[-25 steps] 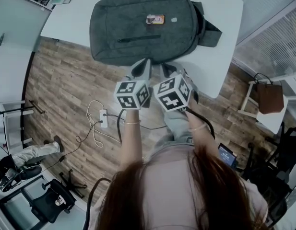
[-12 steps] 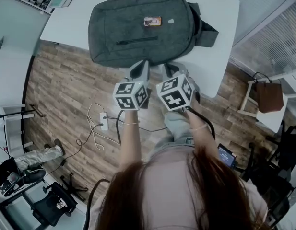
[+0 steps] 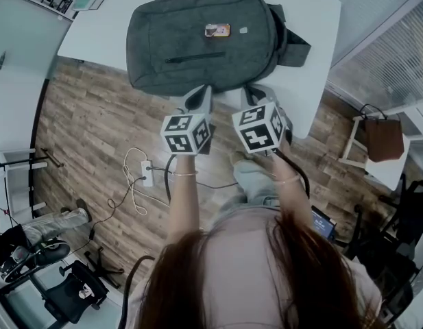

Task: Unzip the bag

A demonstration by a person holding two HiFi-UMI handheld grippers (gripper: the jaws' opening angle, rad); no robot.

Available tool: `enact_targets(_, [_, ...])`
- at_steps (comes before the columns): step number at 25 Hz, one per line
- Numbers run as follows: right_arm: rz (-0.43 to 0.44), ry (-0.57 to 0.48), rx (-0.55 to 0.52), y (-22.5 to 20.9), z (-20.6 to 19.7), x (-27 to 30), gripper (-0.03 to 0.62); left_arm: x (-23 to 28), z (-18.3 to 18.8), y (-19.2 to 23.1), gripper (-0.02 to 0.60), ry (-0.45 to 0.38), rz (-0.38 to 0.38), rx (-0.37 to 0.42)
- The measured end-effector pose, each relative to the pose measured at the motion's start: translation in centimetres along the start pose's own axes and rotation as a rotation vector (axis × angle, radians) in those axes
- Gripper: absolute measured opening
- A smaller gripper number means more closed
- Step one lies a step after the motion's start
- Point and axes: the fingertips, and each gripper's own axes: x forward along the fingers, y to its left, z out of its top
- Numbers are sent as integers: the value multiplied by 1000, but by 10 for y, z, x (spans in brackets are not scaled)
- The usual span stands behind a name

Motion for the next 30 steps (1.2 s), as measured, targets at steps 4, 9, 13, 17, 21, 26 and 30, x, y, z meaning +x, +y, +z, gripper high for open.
enact_targets(4, [-15, -5, 8, -6, -1, -3, 9, -1, 0, -1, 8, 18, 15, 14])
enact_targets(9, [-36, -11, 16, -13, -2, -4, 9, -1, -3, -2, 8, 48, 37, 50])
enact_targets(13, [-48, -12, 19, -19, -2, -4, 9, 1, -3, -2, 8, 54, 47, 60])
enact_targets(17, [-61, -13, 21, -24, -2, -7, 11, 0, -3, -3, 8, 60, 41, 56])
enact_targets(21, [-89, -16, 25, -33, -2, -8, 9, 0, -3, -2, 8, 53, 46, 66])
enact_targets(26, [-108, -24, 24, -45, -1, -8, 9, 1, -3, -2, 8, 59, 49, 70])
enact_targets(30, [-124, -27, 13, -50, 0, -9, 11, 1, -4, -2, 8, 64, 49, 72])
